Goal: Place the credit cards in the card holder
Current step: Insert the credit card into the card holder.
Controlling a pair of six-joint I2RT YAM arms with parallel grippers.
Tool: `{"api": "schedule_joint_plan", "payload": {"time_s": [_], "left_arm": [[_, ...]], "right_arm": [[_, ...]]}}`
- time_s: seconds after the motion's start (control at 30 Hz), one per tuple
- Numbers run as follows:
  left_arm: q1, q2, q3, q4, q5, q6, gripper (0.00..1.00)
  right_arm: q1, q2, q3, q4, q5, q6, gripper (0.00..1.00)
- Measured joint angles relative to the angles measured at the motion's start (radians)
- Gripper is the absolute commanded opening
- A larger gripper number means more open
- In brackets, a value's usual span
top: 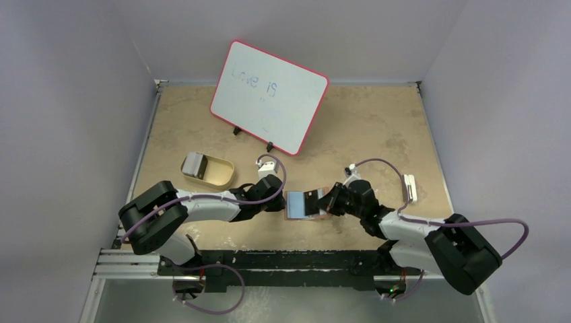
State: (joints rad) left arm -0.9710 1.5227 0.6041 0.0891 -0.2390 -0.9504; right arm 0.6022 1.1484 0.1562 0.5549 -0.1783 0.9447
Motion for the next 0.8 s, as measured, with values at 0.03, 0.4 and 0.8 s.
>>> {"api": "schedule_joint_plan", "payload": {"time_s": [0.03, 0.4, 0.8], "left_arm": [[0.000, 0.000, 0.000, 0.000, 0.000, 0.000, 0.00], [0.000, -0.003, -0.001, 0.000, 0.001, 0.000, 0.00], [-0.006, -0.011, -0.026, 0.032, -0.001, -0.004, 0.00]], "right_arm": [[0.000, 0.010, 0.000, 0.005, 0.001, 0.005, 0.00], [0.000, 0.026, 0.001, 0.026, -0.004, 0.023, 0.00], [0.002, 0.089, 0.133, -0.179, 0.008, -0.044, 0.32]]}}
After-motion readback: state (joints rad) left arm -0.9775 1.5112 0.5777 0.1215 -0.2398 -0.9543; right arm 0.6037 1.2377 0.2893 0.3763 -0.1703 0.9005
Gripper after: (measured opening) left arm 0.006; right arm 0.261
